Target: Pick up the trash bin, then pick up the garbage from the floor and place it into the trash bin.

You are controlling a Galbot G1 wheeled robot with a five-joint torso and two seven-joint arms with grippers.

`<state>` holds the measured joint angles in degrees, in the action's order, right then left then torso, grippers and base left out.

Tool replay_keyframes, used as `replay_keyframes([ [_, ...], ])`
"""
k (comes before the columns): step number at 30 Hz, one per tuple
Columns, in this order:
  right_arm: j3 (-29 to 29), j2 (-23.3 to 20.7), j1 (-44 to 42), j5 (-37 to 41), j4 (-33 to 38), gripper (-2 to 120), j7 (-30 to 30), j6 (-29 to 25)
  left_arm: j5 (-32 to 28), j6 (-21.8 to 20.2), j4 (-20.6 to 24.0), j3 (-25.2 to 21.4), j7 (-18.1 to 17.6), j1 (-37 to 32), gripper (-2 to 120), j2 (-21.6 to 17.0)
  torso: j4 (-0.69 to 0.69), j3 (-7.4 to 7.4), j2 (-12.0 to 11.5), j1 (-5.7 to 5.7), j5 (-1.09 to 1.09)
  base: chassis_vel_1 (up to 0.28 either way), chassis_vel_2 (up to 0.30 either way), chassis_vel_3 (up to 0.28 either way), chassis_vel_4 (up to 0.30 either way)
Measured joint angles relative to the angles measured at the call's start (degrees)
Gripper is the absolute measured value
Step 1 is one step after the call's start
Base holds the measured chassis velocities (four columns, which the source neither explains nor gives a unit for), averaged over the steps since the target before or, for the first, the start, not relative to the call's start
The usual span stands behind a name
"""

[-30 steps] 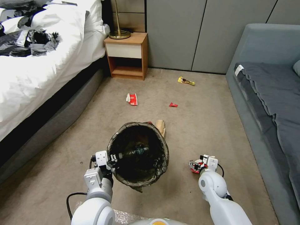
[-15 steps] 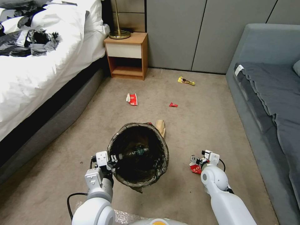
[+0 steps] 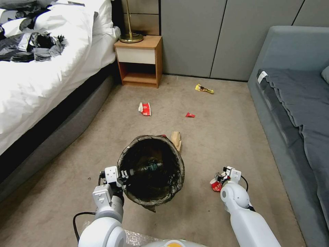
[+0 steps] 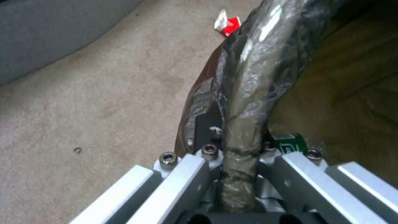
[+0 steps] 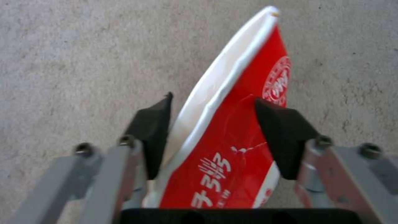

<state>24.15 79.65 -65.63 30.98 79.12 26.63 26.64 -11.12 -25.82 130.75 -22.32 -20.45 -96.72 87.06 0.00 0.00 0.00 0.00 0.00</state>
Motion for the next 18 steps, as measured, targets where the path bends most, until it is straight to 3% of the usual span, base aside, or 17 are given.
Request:
replay_keyframes([
  [2,0.2,-0.1,0.1,-0.3,-0.6,36,-0.5,-0.8,0.0,0.0,-0.1,0.1,0.0,0.0,0,0.0,0.00,0.00,0.0,0.00,0.00,0.000,0.000,0.000,0.000],
  [10,0.1,0.1,0.1,-1.6,-1.3,12,-1.0,-2.2,0.0,0.0,-0.2,0.1,0.0,0.1,0,-0.1,0.00,0.00,0.0,0.00,0.00,0.000,0.000,0.000,0.000],
  [12,0.0,0.1,0.2,-2.0,-1.4,1,-1.1,-2.7,0.0,0.0,-0.2,0.1,0.0,0.1,0,-0.1,0.00,0.00,0.0,0.00,-0.01,0.000,0.000,0.000,0.000],
  [18,-0.1,0.1,0.2,-2.6,-1.6,0,-1.1,-3.4,-0.1,0.0,-0.2,0.1,0.0,0.2,0,-0.1,0.00,0.00,0.0,0.00,0.00,0.000,0.000,0.000,0.000],
])
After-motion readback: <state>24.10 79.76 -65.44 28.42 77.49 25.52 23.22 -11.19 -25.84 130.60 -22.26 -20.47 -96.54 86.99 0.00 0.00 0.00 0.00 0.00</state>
